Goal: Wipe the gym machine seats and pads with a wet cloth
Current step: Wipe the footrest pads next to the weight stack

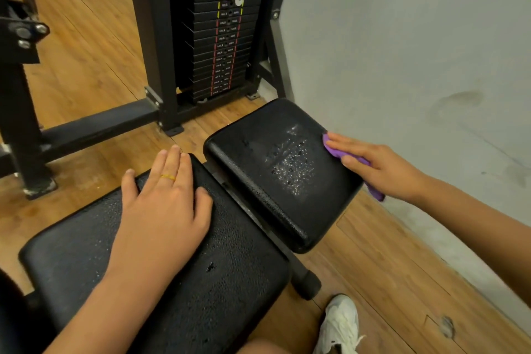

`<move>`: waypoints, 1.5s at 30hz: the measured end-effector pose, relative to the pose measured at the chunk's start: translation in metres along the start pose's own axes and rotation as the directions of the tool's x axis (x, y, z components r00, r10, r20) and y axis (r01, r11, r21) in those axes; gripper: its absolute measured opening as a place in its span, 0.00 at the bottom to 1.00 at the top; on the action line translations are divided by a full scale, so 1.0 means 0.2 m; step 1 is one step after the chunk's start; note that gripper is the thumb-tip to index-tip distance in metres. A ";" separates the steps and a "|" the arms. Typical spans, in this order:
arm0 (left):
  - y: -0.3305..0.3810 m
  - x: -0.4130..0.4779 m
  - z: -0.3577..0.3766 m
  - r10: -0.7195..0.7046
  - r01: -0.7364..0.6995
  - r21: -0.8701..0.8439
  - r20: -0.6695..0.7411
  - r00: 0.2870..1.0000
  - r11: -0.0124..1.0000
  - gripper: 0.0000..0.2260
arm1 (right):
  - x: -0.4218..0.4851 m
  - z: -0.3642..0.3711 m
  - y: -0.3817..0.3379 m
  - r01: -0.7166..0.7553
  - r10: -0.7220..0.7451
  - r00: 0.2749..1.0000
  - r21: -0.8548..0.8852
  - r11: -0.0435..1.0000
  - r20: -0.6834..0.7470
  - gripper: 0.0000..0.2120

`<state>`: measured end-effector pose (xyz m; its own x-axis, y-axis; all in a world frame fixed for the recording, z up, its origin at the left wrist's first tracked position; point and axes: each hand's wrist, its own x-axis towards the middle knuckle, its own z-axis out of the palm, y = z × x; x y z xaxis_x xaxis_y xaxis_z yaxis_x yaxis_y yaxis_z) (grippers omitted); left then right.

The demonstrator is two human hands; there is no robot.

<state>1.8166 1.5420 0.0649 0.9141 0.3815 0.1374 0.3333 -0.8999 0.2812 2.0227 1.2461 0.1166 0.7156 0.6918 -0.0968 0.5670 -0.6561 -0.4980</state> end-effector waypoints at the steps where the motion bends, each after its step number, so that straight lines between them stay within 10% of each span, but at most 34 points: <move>1: 0.00 0.00 0.01 0.000 0.000 -0.002 0.003 1.000 1.000 0.29 | -0.07 0.00 0.01 -0.001 0.001 1.000 -0.010 1.000 0.004 0.20; 11: -0.01 -0.01 0.00 -0.003 0.004 -0.023 0.037 0.999 1.000 0.30 | 0.61 0.06 -0.20 0.069 -0.069 0.998 -0.095 0.993 0.002 0.20; 21: 0.02 -0.01 0.01 0.005 -0.004 -0.032 0.028 1.000 0.999 0.30 | -0.05 0.03 0.05 0.062 -0.063 0.998 -0.134 0.989 -0.004 0.21; 31: -0.01 -0.01 0.00 0.002 -0.002 -0.017 0.022 1.000 1.000 0.30 | 0.55 0.15 -0.16 0.074 -0.081 0.996 -0.215 0.974 -0.024 0.22; 45: 0.00 -0.02 0.00 0.009 -0.009 -0.020 0.031 0.999 1.000 0.29 | -0.26 0.42 -0.35 -0.154 0.106 0.959 -0.167 0.974 -0.264 0.18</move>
<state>1.8136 1.5400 0.0642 0.9240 0.3661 0.1103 0.3205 -0.8989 0.2989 1.9127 1.2817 0.0840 0.8540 0.5138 0.0822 0.5102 -0.7957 -0.3265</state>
